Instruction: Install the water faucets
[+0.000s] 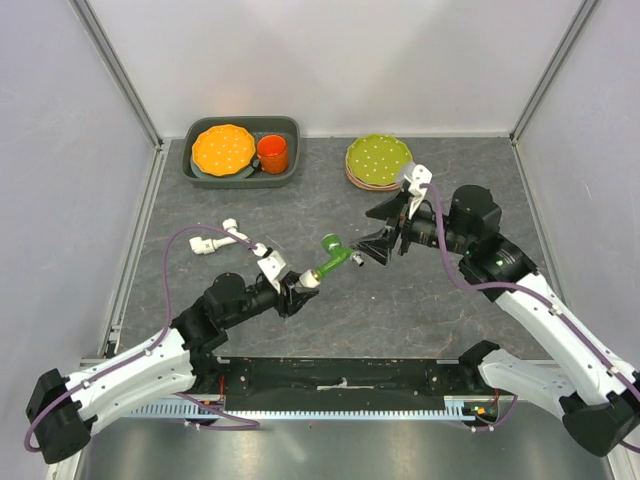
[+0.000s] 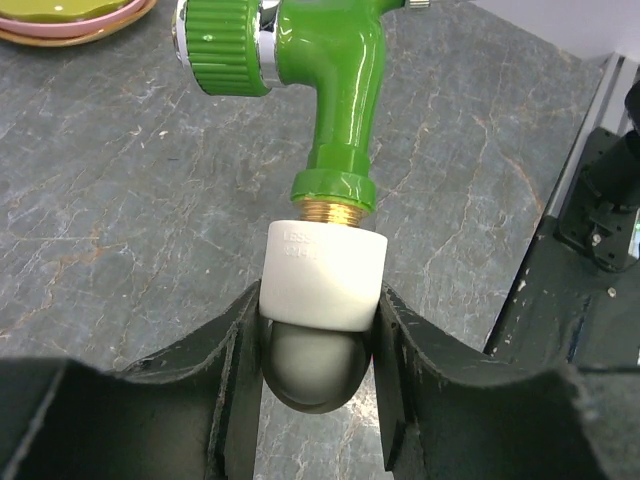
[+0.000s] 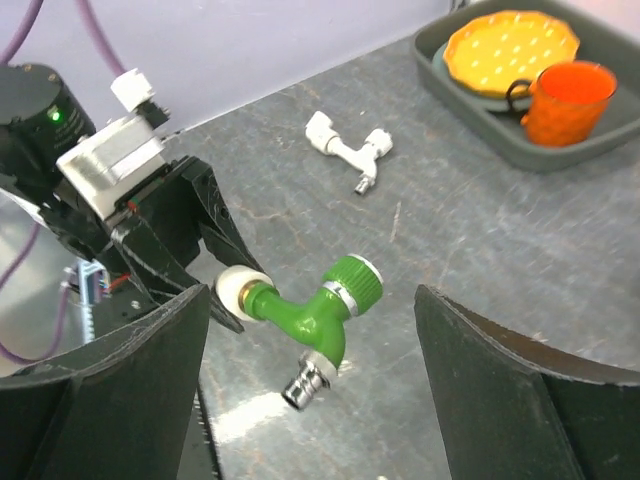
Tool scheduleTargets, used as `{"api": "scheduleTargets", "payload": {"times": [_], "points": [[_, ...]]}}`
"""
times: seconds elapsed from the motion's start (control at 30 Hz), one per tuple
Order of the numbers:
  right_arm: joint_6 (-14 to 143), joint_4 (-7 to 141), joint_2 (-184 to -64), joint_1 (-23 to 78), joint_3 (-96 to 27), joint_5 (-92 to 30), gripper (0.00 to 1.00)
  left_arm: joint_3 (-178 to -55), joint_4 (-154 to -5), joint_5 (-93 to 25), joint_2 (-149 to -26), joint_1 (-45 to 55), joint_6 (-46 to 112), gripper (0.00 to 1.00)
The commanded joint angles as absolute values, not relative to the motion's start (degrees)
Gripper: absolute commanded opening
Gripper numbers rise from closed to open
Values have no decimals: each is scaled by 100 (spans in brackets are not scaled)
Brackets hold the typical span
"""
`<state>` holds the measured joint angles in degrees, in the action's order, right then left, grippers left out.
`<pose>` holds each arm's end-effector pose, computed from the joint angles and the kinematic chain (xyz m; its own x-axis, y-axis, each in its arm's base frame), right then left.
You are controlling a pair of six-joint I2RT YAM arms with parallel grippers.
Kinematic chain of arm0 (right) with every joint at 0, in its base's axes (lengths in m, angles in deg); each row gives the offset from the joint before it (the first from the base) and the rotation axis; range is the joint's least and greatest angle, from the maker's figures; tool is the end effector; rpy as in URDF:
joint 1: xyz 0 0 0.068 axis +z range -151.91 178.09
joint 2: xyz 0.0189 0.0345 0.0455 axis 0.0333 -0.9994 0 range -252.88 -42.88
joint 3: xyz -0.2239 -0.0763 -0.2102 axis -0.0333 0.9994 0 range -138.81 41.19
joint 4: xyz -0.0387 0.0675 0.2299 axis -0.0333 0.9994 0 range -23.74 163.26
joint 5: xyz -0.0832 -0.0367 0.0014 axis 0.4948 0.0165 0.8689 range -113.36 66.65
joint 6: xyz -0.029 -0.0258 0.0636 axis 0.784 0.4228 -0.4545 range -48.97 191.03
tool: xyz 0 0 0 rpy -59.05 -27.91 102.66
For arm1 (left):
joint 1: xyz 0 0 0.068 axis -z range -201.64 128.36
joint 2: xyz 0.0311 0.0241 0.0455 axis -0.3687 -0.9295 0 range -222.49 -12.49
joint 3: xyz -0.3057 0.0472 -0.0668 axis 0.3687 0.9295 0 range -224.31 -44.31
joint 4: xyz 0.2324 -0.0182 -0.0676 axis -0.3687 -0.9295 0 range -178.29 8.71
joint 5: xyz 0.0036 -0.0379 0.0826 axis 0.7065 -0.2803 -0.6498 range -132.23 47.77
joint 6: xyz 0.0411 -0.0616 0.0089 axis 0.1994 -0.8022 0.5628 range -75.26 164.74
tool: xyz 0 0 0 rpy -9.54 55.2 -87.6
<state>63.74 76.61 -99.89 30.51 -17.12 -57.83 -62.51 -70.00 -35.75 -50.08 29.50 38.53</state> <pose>0.1494 0.1367 0.4179 -0.2477 -0.0334 -0.9683 -0.8896 0.4037 0.2136 0.0836 -0.1153 0.2646 -0.1792 0.0510 -0.9825 0.8292 0.5452 -0.1229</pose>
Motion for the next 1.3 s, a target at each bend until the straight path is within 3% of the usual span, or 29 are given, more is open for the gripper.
{"api": "scheduleTargets", "payload": {"times": [0.0, 0.33, 0.53, 0.9, 1.27], "points": [[7646, 7435, -9615, 3078, -1674, -5676, 88, -6426, -6449, -3152, -4950, 2531, 3148, 2], [9826, 6714, -9193, 3070, -787, -6238, 95, -7401, -7162, 614, -5476, 168, 3033, 2], [10468, 6670, -9174, 3078, -645, -6368, 98, -7700, -7066, 1856, -5872, -107, 3200, 2], [10943, 6889, -9306, 3070, -873, -7599, 95, -8544, -7883, 2895, -6391, -116, 3657, 2], [11163, 7092, -9579, 3070, -1146, -8066, 87, -8843, -8357, 3370, -6602, -98, 3771, 2]]}}
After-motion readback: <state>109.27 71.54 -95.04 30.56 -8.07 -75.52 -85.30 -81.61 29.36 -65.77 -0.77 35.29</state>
